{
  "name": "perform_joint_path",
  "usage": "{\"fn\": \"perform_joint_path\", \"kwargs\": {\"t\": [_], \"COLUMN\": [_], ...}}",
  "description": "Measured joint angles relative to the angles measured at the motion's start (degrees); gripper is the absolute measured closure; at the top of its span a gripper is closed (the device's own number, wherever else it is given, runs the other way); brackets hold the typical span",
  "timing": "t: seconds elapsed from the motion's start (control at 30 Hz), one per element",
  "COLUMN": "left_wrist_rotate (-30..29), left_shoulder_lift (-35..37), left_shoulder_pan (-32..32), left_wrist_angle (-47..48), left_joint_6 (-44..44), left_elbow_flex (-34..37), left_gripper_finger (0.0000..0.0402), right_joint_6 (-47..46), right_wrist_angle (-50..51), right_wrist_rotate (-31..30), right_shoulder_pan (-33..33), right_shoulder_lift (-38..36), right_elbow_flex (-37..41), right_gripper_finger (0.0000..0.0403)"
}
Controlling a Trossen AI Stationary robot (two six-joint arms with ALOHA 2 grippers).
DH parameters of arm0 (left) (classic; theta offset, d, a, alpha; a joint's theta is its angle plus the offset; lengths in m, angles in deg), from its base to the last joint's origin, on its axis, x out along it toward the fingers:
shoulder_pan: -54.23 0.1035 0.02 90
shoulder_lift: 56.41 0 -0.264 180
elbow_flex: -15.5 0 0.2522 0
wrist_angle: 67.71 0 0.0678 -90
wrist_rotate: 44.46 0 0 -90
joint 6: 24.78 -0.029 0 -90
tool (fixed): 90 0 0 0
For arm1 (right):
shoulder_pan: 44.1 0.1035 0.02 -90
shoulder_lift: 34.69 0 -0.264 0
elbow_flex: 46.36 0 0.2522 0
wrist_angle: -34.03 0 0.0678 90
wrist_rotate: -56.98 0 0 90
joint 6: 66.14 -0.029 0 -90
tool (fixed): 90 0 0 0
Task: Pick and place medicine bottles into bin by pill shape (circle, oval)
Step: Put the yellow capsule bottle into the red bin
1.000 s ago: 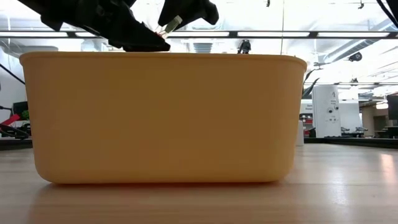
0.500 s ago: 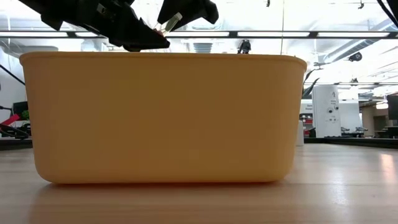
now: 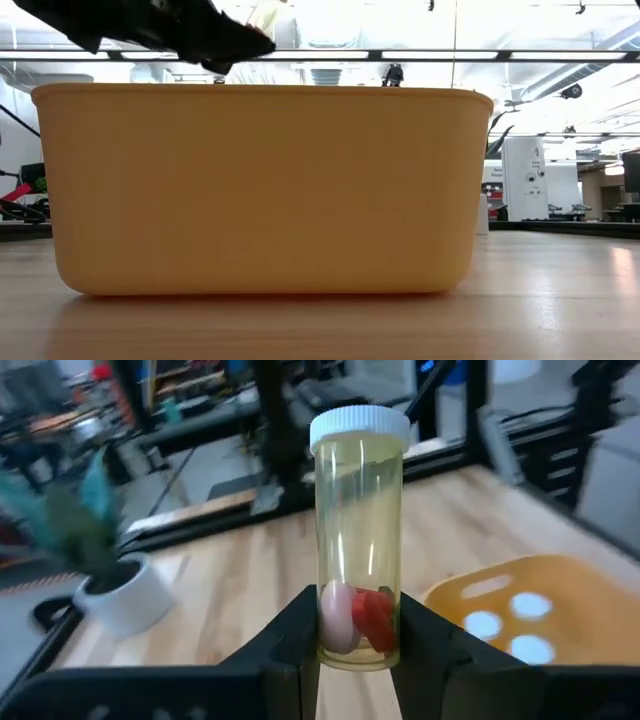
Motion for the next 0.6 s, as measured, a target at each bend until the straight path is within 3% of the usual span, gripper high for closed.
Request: {"fn": "perform_joint_path", "kwargs": {"t": [0.27,0.43,0.6], "left_wrist_rotate": [7.6,10.2,10.3], "left_shoulder_lift": [0.0,-0.1,-0.1], "left_shoulder_pan": [-0.1,-0.7,-1.1], "left_wrist_angle": [-5.1,-7.3,-8.5], "left_joint_6": [0.1,0.1,0.1], "left_elbow_flex": [0.3,0.3,0.3], "left_gripper_finger": [0.0331,0.0331,0.0331], "right_joint_6": [0.0,4.3,13.6], "right_wrist_angle": [-7.3,-23.3,-46.6], "right_wrist_rotate": [-3.1,-4.4,-4.8], "right_shoulder_pan": [4.1,5.0,4.5], "right_shoulder_lift": [-5.6,-9.2,-10.6], "right_elbow_flex": [10.8,22.5,34.3], "right_gripper_finger": [0.0225,0.0227,0.0227]}}
